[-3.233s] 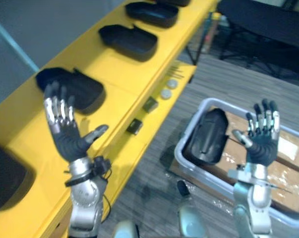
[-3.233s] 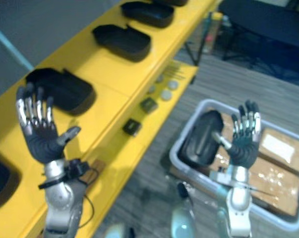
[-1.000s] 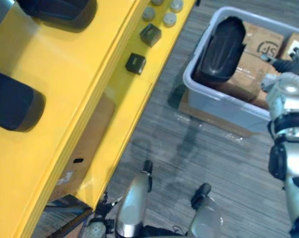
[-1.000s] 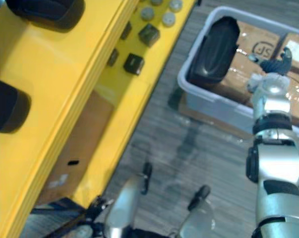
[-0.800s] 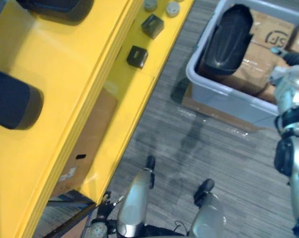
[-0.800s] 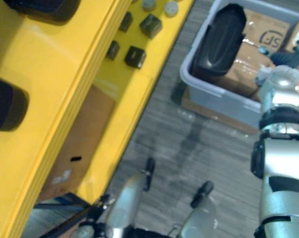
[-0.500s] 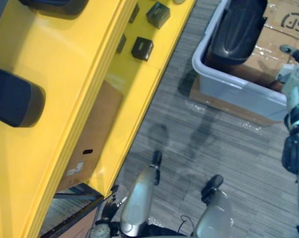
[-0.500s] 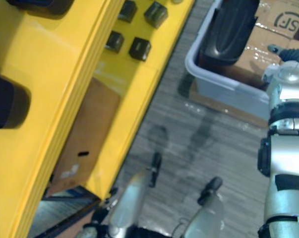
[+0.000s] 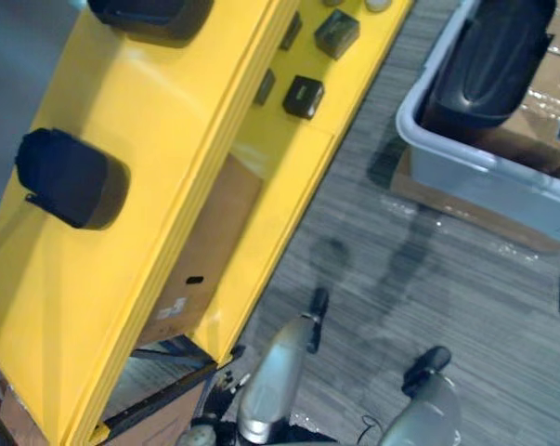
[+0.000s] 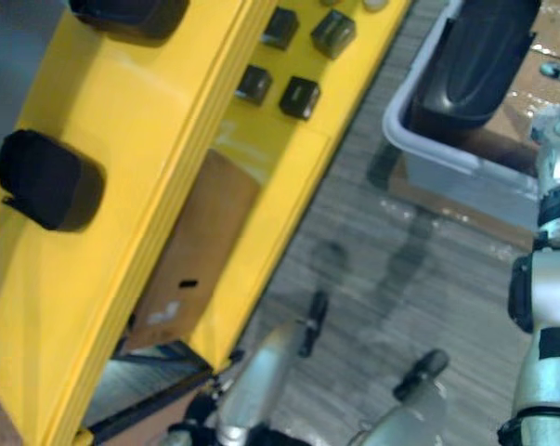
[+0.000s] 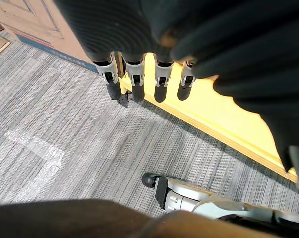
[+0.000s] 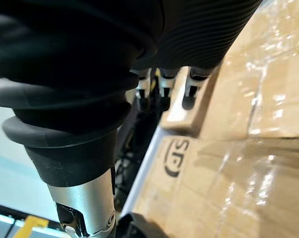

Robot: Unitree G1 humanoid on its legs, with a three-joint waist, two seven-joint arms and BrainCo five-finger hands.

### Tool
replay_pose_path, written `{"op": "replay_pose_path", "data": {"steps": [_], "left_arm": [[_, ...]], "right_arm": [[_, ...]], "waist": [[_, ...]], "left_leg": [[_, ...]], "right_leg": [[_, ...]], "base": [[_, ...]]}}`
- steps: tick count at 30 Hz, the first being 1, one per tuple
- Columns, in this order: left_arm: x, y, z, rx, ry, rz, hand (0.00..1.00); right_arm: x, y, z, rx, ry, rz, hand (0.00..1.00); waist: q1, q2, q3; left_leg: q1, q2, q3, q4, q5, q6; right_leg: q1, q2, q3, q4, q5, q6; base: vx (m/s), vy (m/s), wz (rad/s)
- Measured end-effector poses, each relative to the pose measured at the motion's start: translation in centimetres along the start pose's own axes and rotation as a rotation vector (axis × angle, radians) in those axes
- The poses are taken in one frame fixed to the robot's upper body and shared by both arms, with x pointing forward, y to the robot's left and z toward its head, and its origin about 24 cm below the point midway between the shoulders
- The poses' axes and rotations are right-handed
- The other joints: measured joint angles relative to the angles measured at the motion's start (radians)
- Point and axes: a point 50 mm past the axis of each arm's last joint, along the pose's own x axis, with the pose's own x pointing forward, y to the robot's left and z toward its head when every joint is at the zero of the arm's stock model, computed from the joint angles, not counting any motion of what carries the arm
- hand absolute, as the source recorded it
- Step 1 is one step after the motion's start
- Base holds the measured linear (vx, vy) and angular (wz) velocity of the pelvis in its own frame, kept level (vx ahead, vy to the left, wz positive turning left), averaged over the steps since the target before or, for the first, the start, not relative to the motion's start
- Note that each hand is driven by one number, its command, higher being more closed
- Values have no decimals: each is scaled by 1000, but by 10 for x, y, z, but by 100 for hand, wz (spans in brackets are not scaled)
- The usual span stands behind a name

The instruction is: Walk over and take plastic housings, then place them on the shelf

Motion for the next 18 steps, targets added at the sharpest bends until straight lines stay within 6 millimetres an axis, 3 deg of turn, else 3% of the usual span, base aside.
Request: {"op": "replay_pose_path", "data": {"steps": [11,18], "left_arm": [[1,-4,-1,-10,6,-38,0],[5,-6,5,1,-2,-49,0]], "right_arm": [[-1,0,-6,-19,24,-22,0],[-6,9,-19,-47,74,5,0]], "waist": [[24,9,-6],[62,14,-10]], "left_leg": [[-15,14,0,23,-10,-5],[-35,50,4,42,-23,-18]], "right_leg": [[-10,11,-1,-1,-10,-3],[-35,42,9,-5,-11,-8]], "base": [[-5,3,-2],[17,-15,-11]]}}
